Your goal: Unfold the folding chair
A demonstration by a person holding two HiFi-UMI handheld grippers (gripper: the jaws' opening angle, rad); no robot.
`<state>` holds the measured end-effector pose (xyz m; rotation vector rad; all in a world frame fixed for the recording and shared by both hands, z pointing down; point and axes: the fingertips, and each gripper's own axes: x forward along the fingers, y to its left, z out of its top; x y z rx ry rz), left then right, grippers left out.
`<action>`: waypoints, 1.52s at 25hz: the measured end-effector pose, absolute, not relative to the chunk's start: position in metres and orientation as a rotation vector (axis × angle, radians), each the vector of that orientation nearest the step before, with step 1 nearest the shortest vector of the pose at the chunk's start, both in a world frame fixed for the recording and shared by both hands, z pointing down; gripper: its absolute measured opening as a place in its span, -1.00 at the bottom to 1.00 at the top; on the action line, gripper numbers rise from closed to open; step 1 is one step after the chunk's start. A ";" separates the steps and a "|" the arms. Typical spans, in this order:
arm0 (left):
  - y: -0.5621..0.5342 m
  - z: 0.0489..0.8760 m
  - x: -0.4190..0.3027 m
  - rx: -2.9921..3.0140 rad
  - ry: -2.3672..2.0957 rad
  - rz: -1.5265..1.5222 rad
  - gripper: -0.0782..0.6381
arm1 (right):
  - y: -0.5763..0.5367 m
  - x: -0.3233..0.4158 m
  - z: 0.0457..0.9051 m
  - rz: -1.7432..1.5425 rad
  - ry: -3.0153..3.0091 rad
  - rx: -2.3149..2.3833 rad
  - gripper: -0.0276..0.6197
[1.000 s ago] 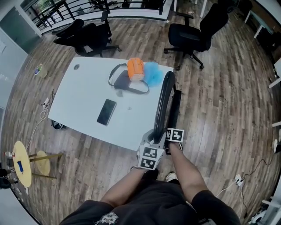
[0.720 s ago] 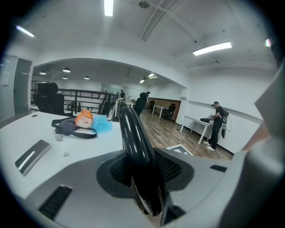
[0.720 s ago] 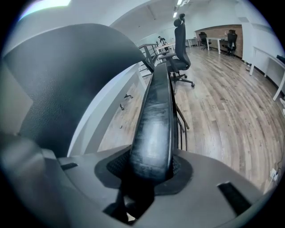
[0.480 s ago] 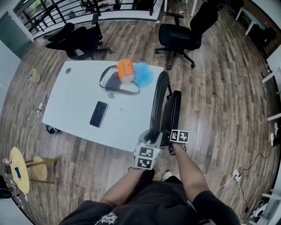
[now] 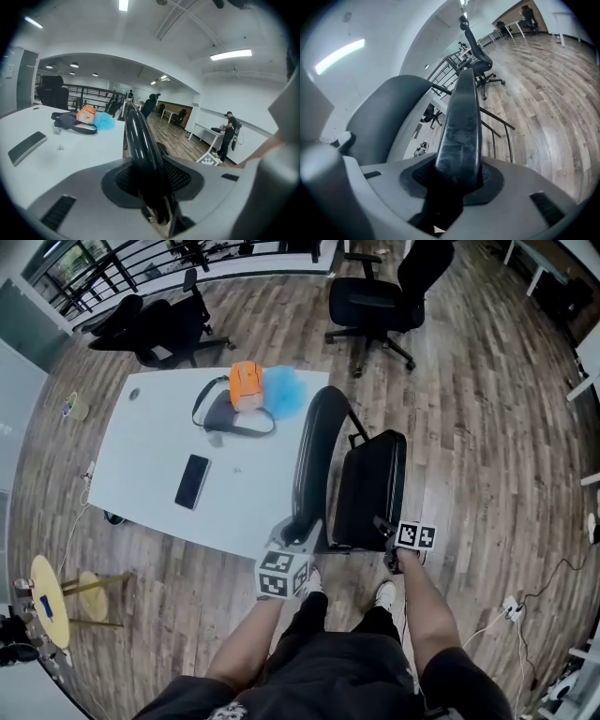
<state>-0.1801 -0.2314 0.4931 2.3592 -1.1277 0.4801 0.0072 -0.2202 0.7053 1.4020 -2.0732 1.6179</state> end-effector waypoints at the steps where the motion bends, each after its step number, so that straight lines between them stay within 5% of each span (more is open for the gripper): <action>1: -0.230 0.495 -0.173 2.358 -1.130 0.472 -0.43 | -0.216 0.021 0.708 1.648 -2.105 1.387 -0.48; 11: -0.214 0.519 -0.100 2.336 -1.146 0.402 -0.44 | -0.180 0.151 0.748 1.902 -2.411 1.199 -0.47; 14: -0.210 0.529 -0.076 2.355 -1.129 0.385 -0.44 | -0.176 0.182 0.754 2.012 -2.540 1.100 -0.08; 17: -0.207 0.536 -0.057 2.365 -1.119 0.377 -0.44 | -0.170 0.209 0.765 2.086 -2.615 1.035 0.07; 29: -0.199 0.570 0.000 2.301 -1.263 0.410 -0.44 | -0.148 0.296 0.858 2.148 -2.543 1.102 0.10; 38: -0.201 0.609 0.011 2.216 -1.250 0.138 -0.52 | -0.144 0.344 0.925 2.249 -2.545 1.078 0.12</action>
